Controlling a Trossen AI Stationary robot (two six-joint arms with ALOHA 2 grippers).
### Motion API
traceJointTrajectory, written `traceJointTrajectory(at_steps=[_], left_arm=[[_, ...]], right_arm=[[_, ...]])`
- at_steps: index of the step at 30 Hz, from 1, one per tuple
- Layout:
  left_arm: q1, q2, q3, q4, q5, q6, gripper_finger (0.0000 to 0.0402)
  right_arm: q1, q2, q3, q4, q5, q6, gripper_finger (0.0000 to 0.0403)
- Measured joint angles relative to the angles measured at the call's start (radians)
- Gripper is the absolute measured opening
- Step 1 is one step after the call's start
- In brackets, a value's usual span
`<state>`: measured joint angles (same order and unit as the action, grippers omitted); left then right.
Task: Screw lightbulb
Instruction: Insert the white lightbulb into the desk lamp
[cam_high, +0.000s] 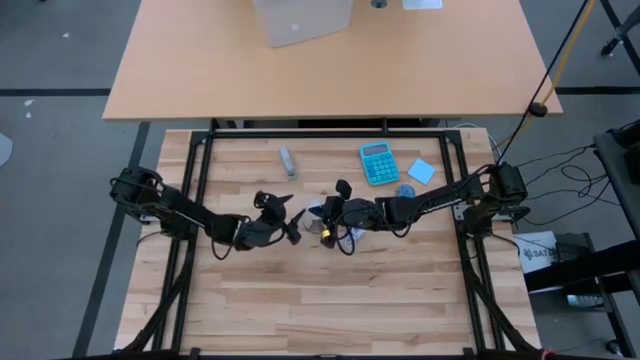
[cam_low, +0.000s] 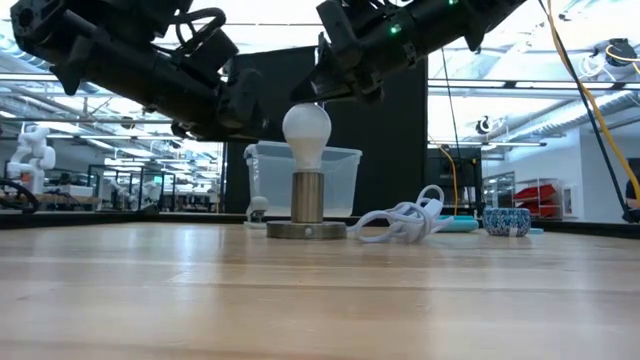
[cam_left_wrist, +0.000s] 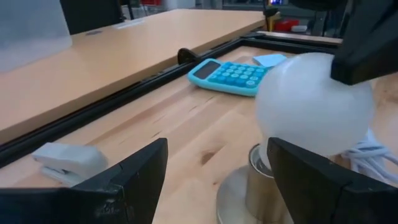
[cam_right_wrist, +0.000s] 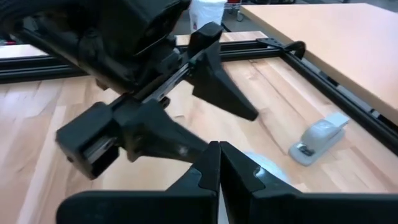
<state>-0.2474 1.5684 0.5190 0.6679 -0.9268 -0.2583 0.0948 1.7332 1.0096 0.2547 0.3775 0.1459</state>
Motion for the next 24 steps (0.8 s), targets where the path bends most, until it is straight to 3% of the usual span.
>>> traceJointTrajectory(at_steps=[10,16,24], left_arm=[[-0.049,-0.04,0.001,0.107,0.072,0.109,0.028],[0.01,-0.033,0.001,0.155,0.201,0.089,0.028],[0.033,-0.026,0.001,0.13,0.213,0.042,0.028]], right_arm=[[0.0,-0.004,0.0,-0.001,0.008,-0.002,0.0],[-0.003,-0.009,-0.001,0.0,0.014,-0.011,0.0],[-0.018,-0.009,-0.001,-0.006,0.023,-0.005,0.0]])
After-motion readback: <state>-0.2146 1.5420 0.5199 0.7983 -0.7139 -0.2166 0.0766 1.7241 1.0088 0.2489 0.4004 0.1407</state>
